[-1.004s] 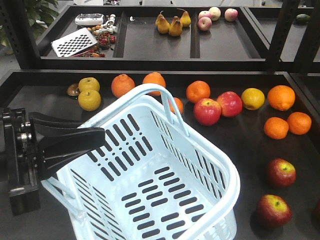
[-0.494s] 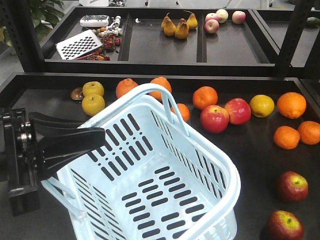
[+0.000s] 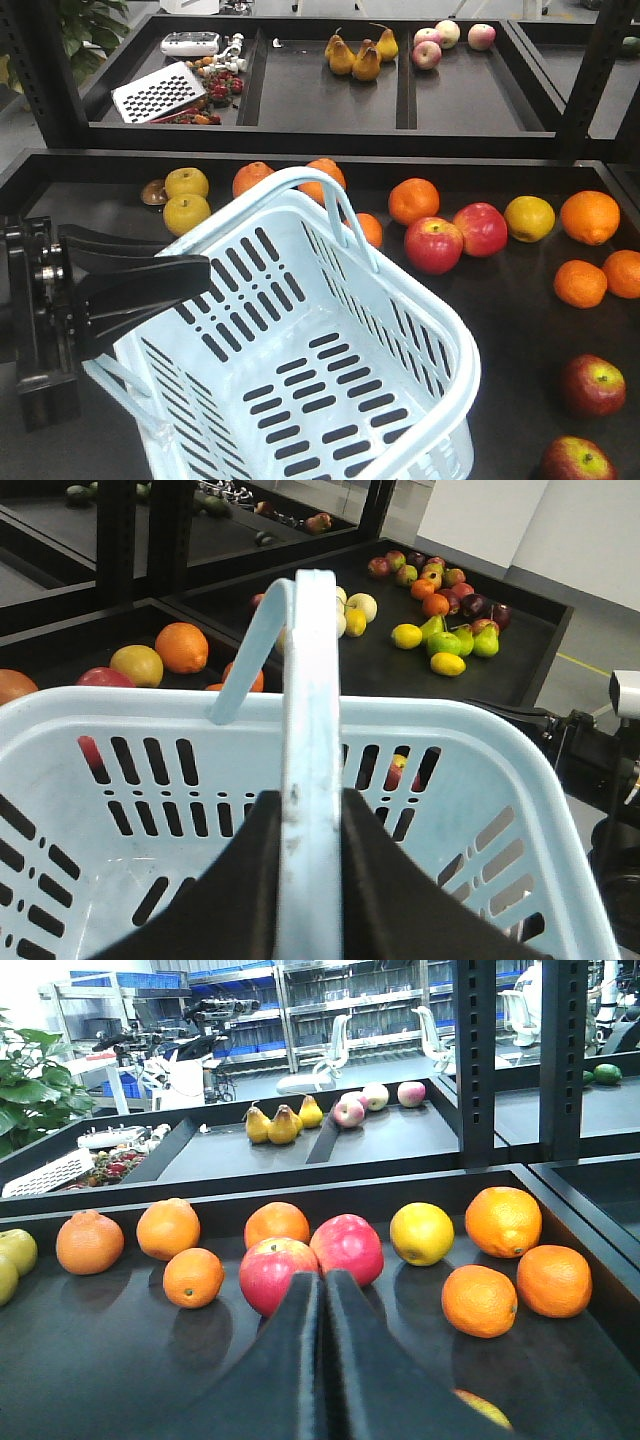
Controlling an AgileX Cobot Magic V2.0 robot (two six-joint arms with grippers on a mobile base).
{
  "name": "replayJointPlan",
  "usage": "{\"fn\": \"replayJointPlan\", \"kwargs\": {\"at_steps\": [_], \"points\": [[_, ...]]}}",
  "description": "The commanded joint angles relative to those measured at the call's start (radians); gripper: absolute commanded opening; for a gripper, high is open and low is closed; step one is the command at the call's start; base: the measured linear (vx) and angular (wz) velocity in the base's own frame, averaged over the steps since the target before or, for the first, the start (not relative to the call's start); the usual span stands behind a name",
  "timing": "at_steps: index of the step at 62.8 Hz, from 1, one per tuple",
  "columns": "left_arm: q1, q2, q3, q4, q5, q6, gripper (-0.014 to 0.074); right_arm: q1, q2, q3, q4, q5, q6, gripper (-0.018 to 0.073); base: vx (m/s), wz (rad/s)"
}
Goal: Pick three apples into basket with both arms
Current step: 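Drive the base up to the fruit table edge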
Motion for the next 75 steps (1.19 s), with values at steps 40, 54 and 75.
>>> {"fn": "replayJointPlan", "kwargs": {"at_steps": [40,54,75], "points": [[-0.002,-0.014,-0.028,0.049,0.017,-0.004,-0.0006,-0.005,-0.013,0.011,-0.011,-0.074,-0.002,-0.0004,0.00,0.00],[-0.002,-0.014,-0.028,0.049,0.017,-0.004,-0.0006,-0.005,-0.013,0.011,-0.011,-0.074,-0.002,-0.0004,0.00,0.00],[-0.002,-0.014,-0.028,0.047,-0.013,-0.008,-0.0006,-0.005,-0.013,0.011,-0.011,-0.074,-0.002,-0.0004,0.00,0.00]]}}
